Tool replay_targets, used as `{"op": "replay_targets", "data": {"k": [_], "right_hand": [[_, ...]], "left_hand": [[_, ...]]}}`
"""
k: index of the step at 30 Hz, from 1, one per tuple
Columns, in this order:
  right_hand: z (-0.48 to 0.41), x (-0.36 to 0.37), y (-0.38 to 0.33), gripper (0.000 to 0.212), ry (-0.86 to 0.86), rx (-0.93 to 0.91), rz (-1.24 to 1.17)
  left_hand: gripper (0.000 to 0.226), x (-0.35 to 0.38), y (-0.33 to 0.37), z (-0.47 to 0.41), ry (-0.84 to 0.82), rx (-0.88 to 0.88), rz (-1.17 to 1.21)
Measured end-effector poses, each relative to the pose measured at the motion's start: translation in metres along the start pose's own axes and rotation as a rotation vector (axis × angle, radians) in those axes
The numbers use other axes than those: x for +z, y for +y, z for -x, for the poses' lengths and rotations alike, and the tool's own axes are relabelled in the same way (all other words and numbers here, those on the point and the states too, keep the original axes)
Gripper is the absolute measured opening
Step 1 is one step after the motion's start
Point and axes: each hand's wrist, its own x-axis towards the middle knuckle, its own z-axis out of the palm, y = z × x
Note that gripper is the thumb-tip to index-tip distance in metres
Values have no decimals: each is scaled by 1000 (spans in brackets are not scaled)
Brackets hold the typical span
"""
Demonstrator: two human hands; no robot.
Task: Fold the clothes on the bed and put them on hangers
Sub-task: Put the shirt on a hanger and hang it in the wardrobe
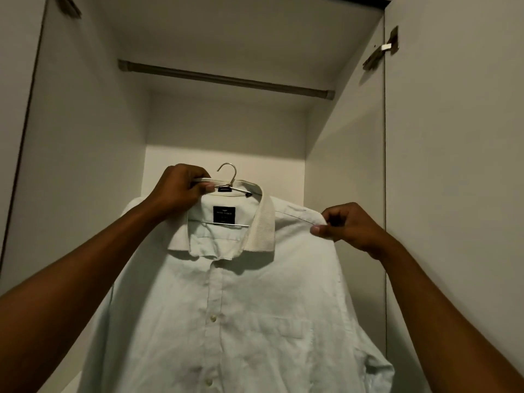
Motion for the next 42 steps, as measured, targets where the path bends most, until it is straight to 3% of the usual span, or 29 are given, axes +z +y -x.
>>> {"op": "replay_targets", "data": {"k": [2, 5, 10, 13, 17, 21, 24, 29, 31, 34, 37, 42], "right_hand": [[0, -1, 2, 20, 28, 21, 38], [1, 5, 3, 18, 44, 38, -112], [-10, 36, -9, 42, 102, -45, -186], [-20, 43, -23, 34, 166, -33, -210], [-38, 55, -35, 29, 193, -22, -148], [-68, 63, -43, 27, 373, -38, -105], [-93, 66, -56, 27, 470, -62, -27], [-127, 51, -91, 36, 594, -162, 75], [-141, 37, -108, 35, 654, -212, 125], [-162, 19, -137, 44, 750, -237, 198], [-181, 4, -163, 51, 867, -230, 228], [-225, 2, -180, 39, 1025, -211, 238]], "left_hand": [[6, 2, 2, -2, -40, -22, 17], [10, 6, 4, -5, -51, -47, 63], [8, 10, -3, -11, -84, -66, 145], [10, 11, -16, -18, -112, -112, 172], [7, 12, -26, -31, -100, -154, 121], [14, 3, -25, -55, -68, -195, -60], [39, -5, -13, -73, -26, -300, -110], [134, -17, 18, -91, -126, -371, 127], [151, -19, 22, -106, -164, -327, 195], [136, -19, 25, -136, -170, -244, 293], [103, -17, 28, -166, -50, -149, 352], [84, 4, 27, -215, 53, -130, 305]]}}
